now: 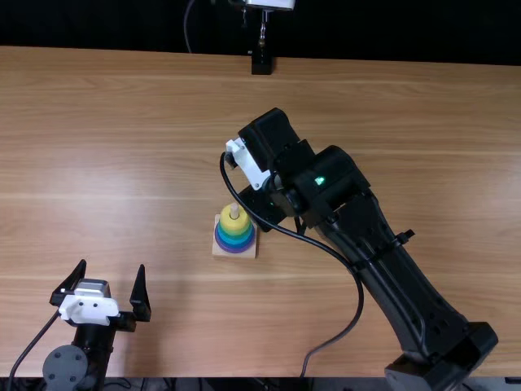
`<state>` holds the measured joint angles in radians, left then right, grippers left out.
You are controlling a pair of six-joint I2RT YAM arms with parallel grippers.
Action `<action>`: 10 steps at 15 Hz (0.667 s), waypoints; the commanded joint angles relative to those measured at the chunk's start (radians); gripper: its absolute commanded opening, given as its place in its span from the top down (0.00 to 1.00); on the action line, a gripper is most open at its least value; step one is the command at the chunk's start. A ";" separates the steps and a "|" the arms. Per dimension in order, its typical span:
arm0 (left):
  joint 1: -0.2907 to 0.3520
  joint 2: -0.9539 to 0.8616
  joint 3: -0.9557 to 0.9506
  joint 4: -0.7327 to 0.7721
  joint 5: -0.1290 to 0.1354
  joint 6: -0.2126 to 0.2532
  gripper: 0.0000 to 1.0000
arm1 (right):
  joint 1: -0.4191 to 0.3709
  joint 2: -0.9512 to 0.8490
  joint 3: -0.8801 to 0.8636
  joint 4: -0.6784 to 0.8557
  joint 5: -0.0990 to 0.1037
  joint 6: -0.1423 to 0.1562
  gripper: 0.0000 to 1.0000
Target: Build the Hanoi tower: stack the rings onto the peg from bottom to top in this color order: purple, dark blue, light blue, dark green, light green, yellow, orange.
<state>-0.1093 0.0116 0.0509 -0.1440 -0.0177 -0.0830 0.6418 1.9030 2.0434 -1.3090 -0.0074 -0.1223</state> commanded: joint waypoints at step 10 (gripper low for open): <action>0.010 -0.012 -0.045 -0.012 0.009 0.004 0.00 | 0.068 0.111 0.100 -0.001 0.000 0.004 1.00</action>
<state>-0.1097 0.0116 0.0505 -0.1440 -0.0177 -0.0830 0.6941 1.9915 2.1147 -1.3094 -0.0071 -0.1211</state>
